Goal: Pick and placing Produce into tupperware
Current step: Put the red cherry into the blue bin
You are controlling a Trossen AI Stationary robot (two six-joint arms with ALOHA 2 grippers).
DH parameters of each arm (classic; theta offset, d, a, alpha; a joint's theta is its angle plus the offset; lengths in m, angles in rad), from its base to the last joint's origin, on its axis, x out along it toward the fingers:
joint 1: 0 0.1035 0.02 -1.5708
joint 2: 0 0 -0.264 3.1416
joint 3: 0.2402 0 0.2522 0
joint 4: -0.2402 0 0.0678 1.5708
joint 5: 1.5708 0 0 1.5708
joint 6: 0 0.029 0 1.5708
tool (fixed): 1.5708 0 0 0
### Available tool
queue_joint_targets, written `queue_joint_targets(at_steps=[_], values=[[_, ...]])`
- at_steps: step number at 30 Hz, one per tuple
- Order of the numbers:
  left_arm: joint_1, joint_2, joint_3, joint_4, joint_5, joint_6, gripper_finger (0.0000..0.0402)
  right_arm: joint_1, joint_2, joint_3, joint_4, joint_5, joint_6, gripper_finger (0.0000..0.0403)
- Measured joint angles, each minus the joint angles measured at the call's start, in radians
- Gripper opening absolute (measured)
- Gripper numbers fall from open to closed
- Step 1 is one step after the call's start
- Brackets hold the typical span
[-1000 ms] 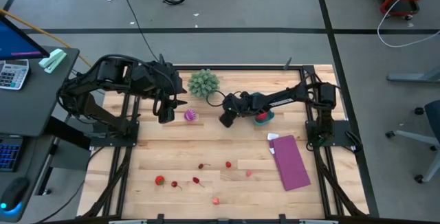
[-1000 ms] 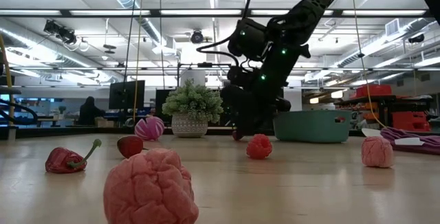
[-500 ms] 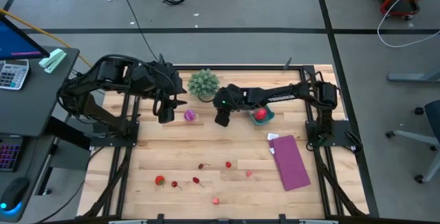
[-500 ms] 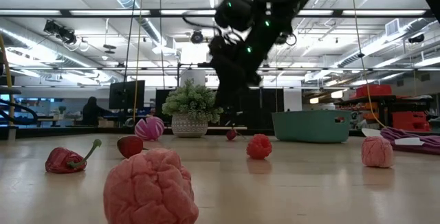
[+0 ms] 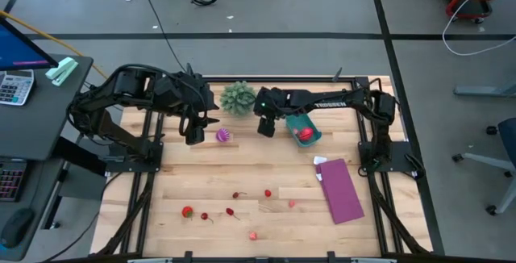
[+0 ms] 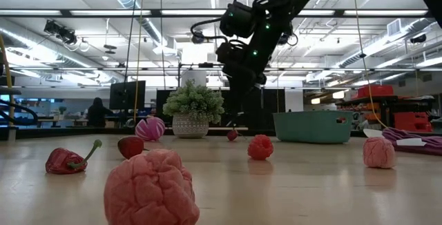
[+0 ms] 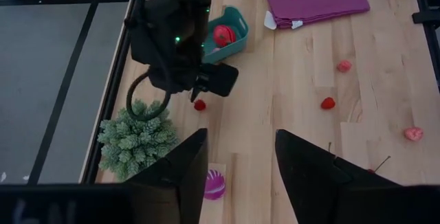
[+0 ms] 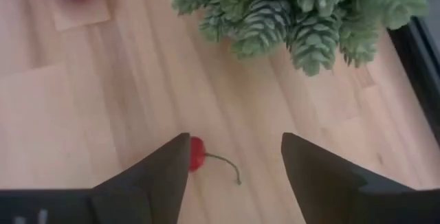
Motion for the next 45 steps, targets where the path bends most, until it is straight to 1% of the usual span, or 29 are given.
queue_joint_targets(at_steps=[6,11,15,19,25,30,36,39,45], values=[[0.0,0.0,0.0,0.0,0.0,0.002,0.0173,0.012,0.066,0.0,0.014,-0.017,0.012,0.024],[0.0,0.0,0.0,0.0,0.0,0.026,0.0177,0.013,0.127,0.0,0.043,-0.02,0.011,0.024],[0.0,0.0,0.0,0.0,0.0,0.026,0.0176,0.002,0.133,0.0,0.033,-0.014,0.012,0.024],[0.0,0.0,0.0,0.0,0.0,0.027,0.0173,-0.006,0.134,0.0,0.035,-0.022,0.059,0.024],[0.0,0.0,0.0,0.0,0.0,0.028,0.0177,-0.011,0.185,0.006,0.033,-0.046,0.092,0.024],[0.0,0.0,0.0,0.0,0.0,0.027,0.0173,-0.011,0.17,0.003,0.034,-0.046,0.115,0.0234],[0.0,0.0,0.0,0.0,0.0,0.026,0.0177,-0.011,0.142,-0.002,0.002,-0.045,0.102,0.0208],[0.0,0.0,0.0,0.0,0.0,0.025,0.0177,-0.009,0.146,0.0,-0.043,-0.042,0.081,0.0198],[0.0,0.0,0.0,0.0,0.0,0.018,0.0173,-0.009,0.147,0.002,-0.054,-0.033,0.113,0.0192]])
